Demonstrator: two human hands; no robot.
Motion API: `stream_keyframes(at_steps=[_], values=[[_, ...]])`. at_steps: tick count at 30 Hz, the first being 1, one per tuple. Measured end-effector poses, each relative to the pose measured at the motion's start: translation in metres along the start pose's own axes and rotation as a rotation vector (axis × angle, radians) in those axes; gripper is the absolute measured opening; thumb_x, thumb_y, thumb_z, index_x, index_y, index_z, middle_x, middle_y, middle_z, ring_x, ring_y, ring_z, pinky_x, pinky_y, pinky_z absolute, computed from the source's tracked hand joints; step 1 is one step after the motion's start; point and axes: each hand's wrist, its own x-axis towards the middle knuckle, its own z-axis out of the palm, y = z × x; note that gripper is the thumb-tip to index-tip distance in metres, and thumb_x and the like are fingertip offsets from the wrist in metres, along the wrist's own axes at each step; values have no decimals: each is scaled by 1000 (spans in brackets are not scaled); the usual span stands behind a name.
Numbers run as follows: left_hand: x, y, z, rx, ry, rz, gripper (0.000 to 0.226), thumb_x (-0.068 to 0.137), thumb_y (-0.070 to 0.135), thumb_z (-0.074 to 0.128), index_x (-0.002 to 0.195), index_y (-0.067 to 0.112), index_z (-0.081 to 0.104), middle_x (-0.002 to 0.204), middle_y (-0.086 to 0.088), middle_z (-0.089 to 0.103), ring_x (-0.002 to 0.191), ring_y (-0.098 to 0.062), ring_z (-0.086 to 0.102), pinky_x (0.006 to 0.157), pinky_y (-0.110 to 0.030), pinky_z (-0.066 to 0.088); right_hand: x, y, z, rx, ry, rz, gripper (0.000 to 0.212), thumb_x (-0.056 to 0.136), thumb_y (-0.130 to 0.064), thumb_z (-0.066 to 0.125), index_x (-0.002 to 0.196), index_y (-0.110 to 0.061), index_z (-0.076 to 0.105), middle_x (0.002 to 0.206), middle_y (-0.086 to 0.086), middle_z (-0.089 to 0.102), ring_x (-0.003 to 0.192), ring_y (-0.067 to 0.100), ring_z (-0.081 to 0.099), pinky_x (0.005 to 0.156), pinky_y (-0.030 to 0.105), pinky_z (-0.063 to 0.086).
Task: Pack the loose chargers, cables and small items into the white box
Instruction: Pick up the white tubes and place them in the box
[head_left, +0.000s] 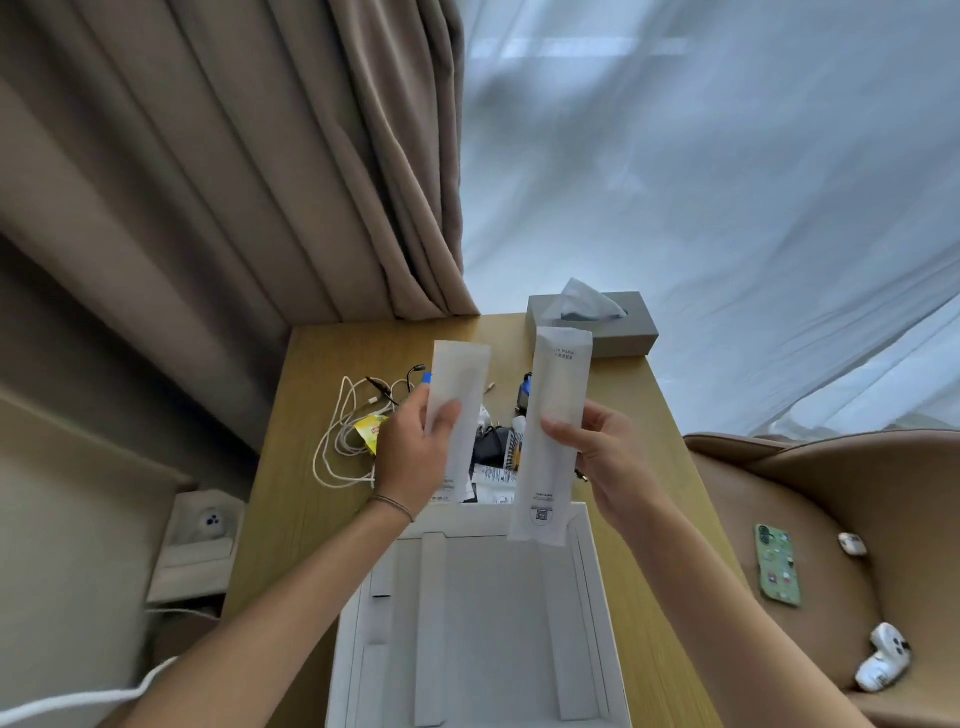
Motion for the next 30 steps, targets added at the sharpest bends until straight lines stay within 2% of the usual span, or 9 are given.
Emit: stream_keyframes(at_steps=[3,4,6,10,14,22,25,28,30], values=[[-13,4,-23,-66,95,0,17,98,32,59,98,15,62,90,-23,65,76,-35,62,70,-55,57,-18,11,13,-26,-29,18,17,85,-11,76,102,-13,79,102,12,78,89,27,74,79,43,58],[-17,6,-30,-81,118,3,6,98,32,59,97,27,63,90,-18,67,78,-37,62,71,-54,57,-25,15,17,-33,-42,24,19,85,-9,76,104,-11,78,102,11,78,90,27,74,78,40,59],[-26,6,-43,-91,156,-6,8,99,31,59,95,39,59,89,-1,70,81,-27,65,68,-43,59,-37,28,25,-52,-52,49,22,85,-6,75,107,-8,75,100,7,79,92,25,75,79,37,61],[-41,-3,-61,-141,203,-83,7,100,27,58,106,28,61,92,19,68,81,7,65,57,-9,50,-57,66,42,-137,-38,151,21,84,-4,76,104,-10,74,98,5,79,94,23,75,82,38,60],[-58,-16,-75,-205,179,-176,18,99,22,58,116,22,63,100,11,70,85,2,67,61,-12,51,-71,105,52,-249,-80,226,14,87,-8,76,97,-17,75,91,-3,80,80,6,74,62,13,51],[-93,-37,-94,-254,153,-293,19,96,18,63,113,28,63,103,7,71,92,-10,70,63,-16,55,-71,177,54,-433,-47,448,16,89,-14,73,98,-25,66,100,-3,74,96,18,69,80,33,57],[-103,-40,-100,-250,132,-331,18,96,18,63,109,30,62,102,4,73,92,-14,71,69,-25,57,-64,188,53,-448,-31,531,21,88,-15,75,107,-19,68,101,-2,74,92,14,69,71,27,54],[-111,-41,-106,-252,116,-349,19,96,17,63,107,33,63,90,12,75,83,-6,72,60,-17,55,-56,195,56,-487,-42,553,25,87,-16,77,111,-17,70,104,-2,75,86,8,67,65,21,49],[-116,-42,-108,-256,84,-364,20,96,17,63,106,34,63,88,18,74,81,-2,71,57,-15,55,-52,202,60,-529,-20,559,27,87,-15,77,113,-14,71,106,1,74,88,12,68,72,24,53]])
